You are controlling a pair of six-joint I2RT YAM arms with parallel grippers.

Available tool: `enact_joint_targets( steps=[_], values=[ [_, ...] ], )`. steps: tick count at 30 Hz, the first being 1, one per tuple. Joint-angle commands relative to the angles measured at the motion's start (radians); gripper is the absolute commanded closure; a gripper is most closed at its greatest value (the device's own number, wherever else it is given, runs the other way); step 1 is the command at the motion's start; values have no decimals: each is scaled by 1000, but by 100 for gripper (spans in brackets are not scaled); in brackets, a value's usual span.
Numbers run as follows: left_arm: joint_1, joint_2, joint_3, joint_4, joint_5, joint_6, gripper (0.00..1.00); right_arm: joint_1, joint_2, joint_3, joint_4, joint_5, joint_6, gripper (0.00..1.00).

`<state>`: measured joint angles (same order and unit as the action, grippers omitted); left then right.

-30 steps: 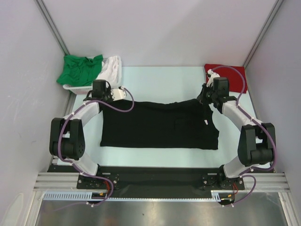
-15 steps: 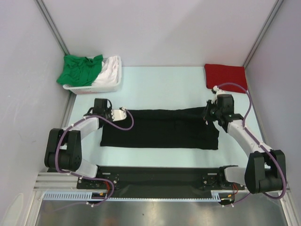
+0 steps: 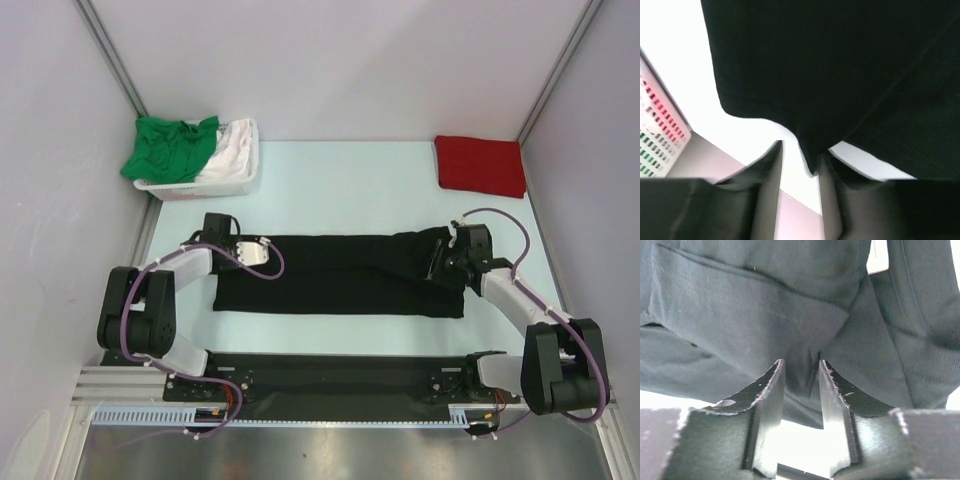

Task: Fold and stack the t-shirts
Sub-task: Fold the tshirt

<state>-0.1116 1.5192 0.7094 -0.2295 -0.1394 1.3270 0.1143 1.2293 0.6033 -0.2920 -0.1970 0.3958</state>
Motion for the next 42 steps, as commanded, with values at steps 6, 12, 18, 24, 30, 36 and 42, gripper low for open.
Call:
enact_joint_targets(
  steps=[6,12,18,24,30,36,42],
  values=[
    [0,-97,295,-413,260,-104,47,-50,-207,1,-105,1,77,54],
    [-129,-33,585,-414,541,-663,35,-80,-139,-4,-4,-28,123,50],
    [-408,122,607,-220,439,-982,42,-81,-13,-20,94,-68,146,52],
    [-546,317,691,-117,520,-1160,38,-81,-4,-74,123,-120,181,53],
    [-596,462,772,-80,629,-1259,41,-84,-53,-125,111,-107,181,69],
    [-612,533,812,-66,696,-1298,43,-84,-63,-145,117,-101,187,89],
    [-654,567,797,-68,684,-1286,78,-85,-65,-132,96,-102,175,100]
  ],
)
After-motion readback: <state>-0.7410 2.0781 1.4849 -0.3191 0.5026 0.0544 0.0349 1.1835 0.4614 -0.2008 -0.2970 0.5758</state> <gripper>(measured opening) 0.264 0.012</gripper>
